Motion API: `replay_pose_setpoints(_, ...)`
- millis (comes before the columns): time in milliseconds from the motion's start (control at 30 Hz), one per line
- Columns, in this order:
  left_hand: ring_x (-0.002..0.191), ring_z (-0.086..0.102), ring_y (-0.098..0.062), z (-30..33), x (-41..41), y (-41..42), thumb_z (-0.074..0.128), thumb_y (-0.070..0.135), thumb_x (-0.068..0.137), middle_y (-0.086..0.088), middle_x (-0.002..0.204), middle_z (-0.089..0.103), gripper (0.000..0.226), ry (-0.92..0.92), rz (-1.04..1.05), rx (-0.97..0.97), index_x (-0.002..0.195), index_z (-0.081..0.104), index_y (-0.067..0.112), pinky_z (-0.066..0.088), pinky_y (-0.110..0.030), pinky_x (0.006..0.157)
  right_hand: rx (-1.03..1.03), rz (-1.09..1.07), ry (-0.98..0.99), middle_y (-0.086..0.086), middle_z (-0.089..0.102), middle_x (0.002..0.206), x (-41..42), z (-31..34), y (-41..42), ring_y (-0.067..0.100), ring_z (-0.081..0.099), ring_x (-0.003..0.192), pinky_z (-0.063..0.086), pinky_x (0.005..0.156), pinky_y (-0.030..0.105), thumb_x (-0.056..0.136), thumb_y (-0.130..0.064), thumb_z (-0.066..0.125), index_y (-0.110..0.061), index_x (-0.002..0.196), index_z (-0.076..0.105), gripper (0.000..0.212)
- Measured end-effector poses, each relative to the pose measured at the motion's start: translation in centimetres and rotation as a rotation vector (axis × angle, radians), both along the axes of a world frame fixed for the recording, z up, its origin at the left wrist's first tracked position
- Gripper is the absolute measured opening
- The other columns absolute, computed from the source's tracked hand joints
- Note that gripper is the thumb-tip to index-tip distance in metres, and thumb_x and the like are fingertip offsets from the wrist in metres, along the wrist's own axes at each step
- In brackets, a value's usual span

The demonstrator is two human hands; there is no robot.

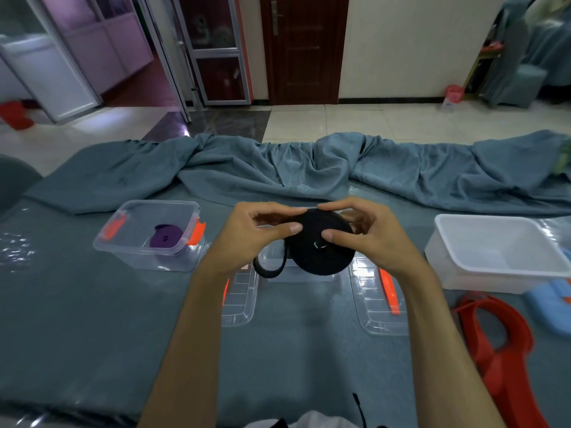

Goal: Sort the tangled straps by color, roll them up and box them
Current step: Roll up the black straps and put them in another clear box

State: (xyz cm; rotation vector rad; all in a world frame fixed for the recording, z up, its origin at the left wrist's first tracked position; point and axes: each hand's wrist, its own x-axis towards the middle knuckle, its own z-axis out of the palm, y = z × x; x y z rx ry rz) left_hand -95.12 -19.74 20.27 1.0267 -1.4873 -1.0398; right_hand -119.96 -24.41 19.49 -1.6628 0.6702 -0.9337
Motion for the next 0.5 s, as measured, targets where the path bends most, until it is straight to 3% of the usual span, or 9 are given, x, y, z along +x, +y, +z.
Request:
replay_pose_setpoints(133,0.096,0.079,-0.015,-0.5,-1.3,-0.1,0.092,0.026,0.08,0.0,0.098,0.082,0.018,0.018,0.141,-0.04,0.092,0.079,0.027,0.058,-0.019,0.084,0.074,0.012,-0.011,0.014,0.081,0.093,0.3,0.2,-0.1,0.034,0.08,0.084,0.065,0.071,0.039,0.085,-0.014,0.088,-0.017,0.113,0.06,0.039)
replay_pose_setpoints(200,0.1,0.079,-0.019,-0.9,-1.2,-0.2,0.089,0.02,0.084,-0.003,0.104,0.082,0.016,0.061,0.091,0.002,0.097,0.081,0.025,0.059,-0.022,0.087,0.033,-0.046,-0.035,0.011,0.08,0.089,0.3,0.2,0.0,0.029,0.079,0.083,0.064,0.072,0.036,0.084,-0.012,0.088,-0.018,0.117,0.067,0.039)
replay_pose_setpoints(300,0.105,0.078,-0.022,-1.0,-0.8,-0.1,0.087,0.015,0.086,-0.005,0.11,0.081,0.024,0.112,0.042,0.038,0.107,0.083,0.025,0.06,-0.023,0.09,-0.006,-0.138,-0.078,0.011,0.081,0.099,0.4,0.1,0.1,0.03,0.079,0.093,0.065,0.083,0.042,0.082,-0.017,0.09,-0.022,0.114,0.073,0.037)
replay_pose_setpoints(400,0.1,0.079,-0.022,-1.1,-1.6,-0.4,0.092,0.022,0.08,-0.006,0.101,0.082,0.019,0.149,0.14,0.008,0.094,0.08,0.025,0.06,-0.022,0.085,0.078,-0.134,-0.062,0.015,0.08,0.098,0.9,0.0,0.1,0.034,0.079,0.088,0.065,0.073,0.043,0.076,-0.024,0.093,-0.022,0.101,0.062,0.039)
replay_pose_setpoints(500,0.097,0.08,-0.024,-2.0,-2.6,-0.5,0.094,0.023,0.078,-0.008,0.1,0.081,0.02,0.167,0.194,0.018,0.084,0.075,0.025,0.062,-0.025,0.082,0.143,-0.033,-0.035,0.02,0.079,0.092,0.8,-0.4,0.0,0.038,0.079,0.084,0.064,0.07,0.043,0.081,-0.018,0.091,-0.023,0.106,0.058,0.042)
